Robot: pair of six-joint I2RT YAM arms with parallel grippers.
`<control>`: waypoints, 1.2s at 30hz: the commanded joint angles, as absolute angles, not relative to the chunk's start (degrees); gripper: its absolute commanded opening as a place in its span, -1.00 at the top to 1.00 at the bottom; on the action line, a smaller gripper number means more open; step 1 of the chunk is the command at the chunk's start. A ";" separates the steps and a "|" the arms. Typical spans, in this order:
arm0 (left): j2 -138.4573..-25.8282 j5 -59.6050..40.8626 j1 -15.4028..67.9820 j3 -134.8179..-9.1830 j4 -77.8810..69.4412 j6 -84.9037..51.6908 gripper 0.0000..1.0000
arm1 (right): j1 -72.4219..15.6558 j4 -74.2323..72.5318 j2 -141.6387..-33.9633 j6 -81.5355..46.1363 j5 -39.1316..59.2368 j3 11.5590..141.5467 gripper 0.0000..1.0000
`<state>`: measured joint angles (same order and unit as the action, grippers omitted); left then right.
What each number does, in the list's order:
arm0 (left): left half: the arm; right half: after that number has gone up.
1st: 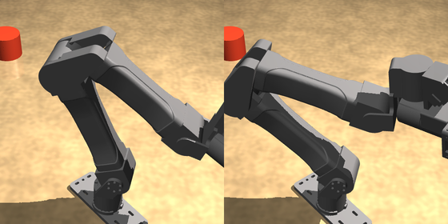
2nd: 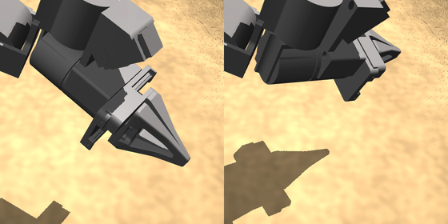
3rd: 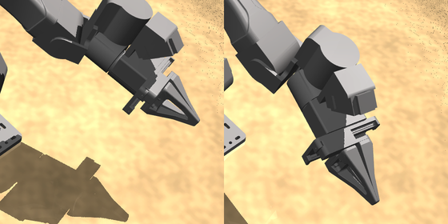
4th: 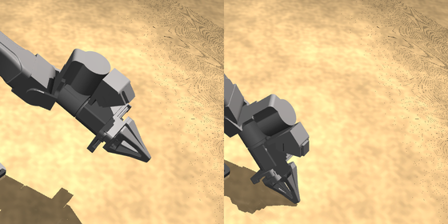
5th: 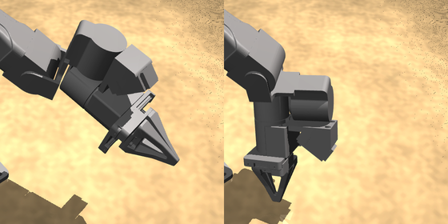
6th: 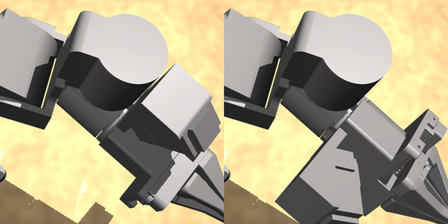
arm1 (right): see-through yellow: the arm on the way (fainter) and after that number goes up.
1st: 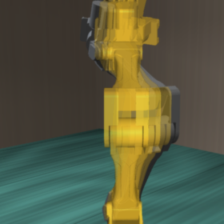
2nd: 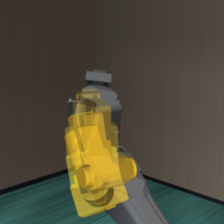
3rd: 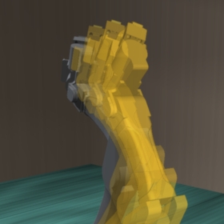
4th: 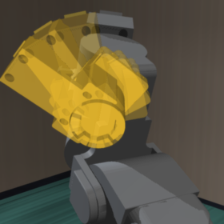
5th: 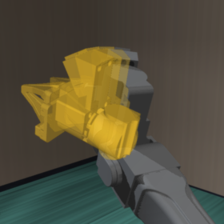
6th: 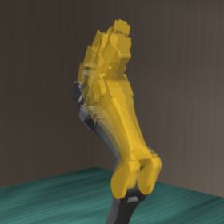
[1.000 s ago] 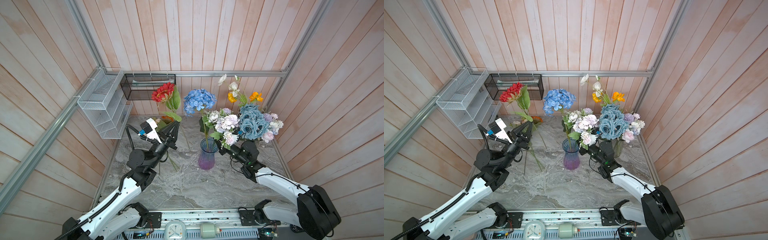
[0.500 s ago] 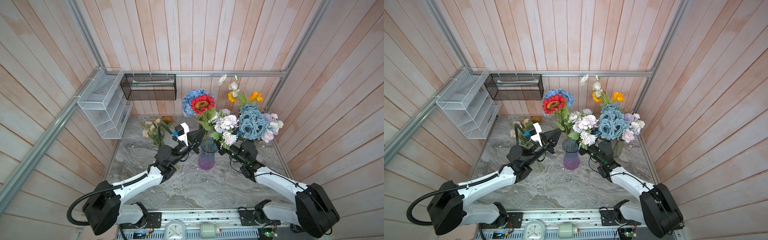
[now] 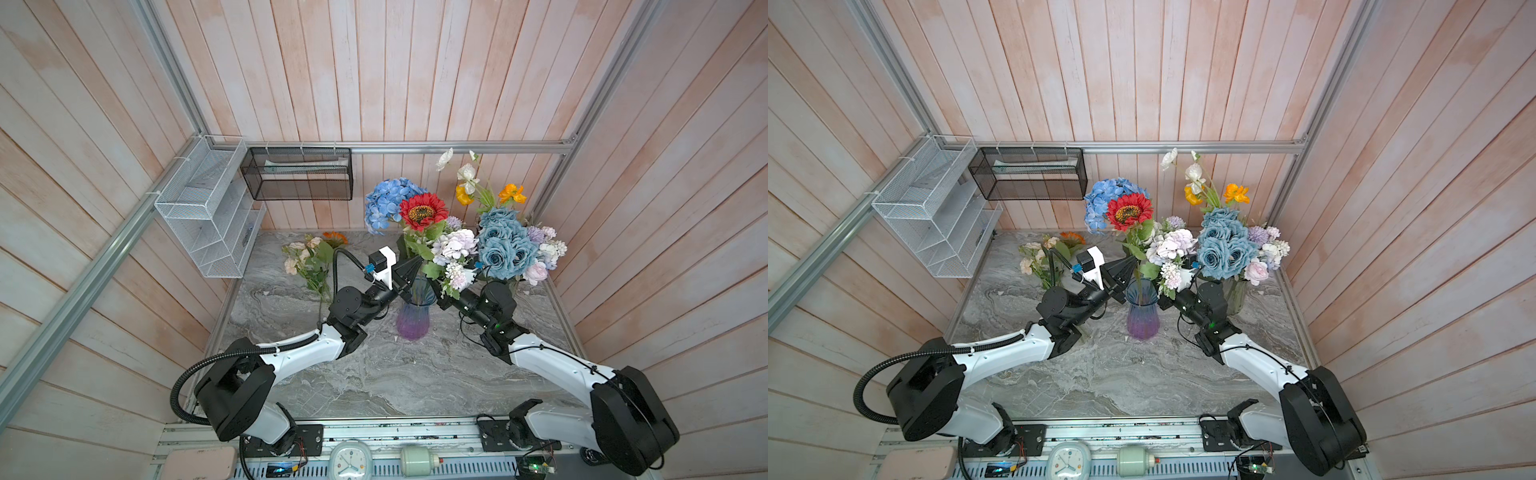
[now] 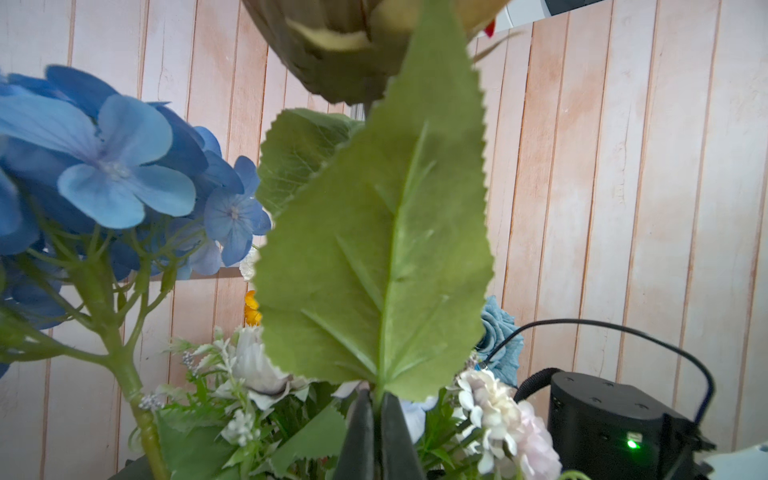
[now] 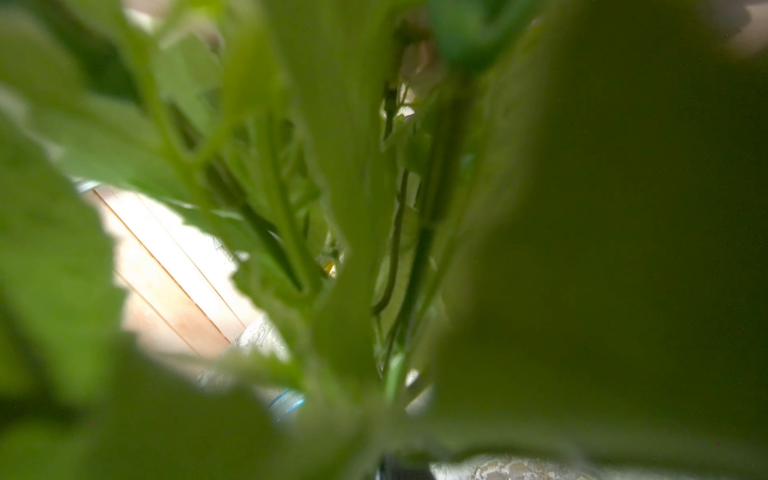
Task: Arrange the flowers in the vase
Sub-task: 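Carry the red gerbera over the vase and lower it in with the left gripper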
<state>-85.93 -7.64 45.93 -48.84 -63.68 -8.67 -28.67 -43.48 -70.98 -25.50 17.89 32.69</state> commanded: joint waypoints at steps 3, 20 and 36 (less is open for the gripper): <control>-84.49 -6.30 45.97 -52.92 -63.46 -6.14 1.00 | -28.36 -45.90 -70.64 -25.07 18.55 32.28 0.75; -93.12 -1.64 46.14 -44.85 -71.47 -8.42 1.00 | -28.35 -46.10 -71.28 -25.39 18.97 32.39 0.75; -87.54 0.59 48.60 -42.27 -49.79 -12.24 0.12 | -28.34 -45.14 -71.92 -24.90 19.29 33.25 0.75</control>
<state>-90.30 -0.34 48.45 -42.13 -57.65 -11.86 -28.67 -43.68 -71.48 -25.32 18.13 32.64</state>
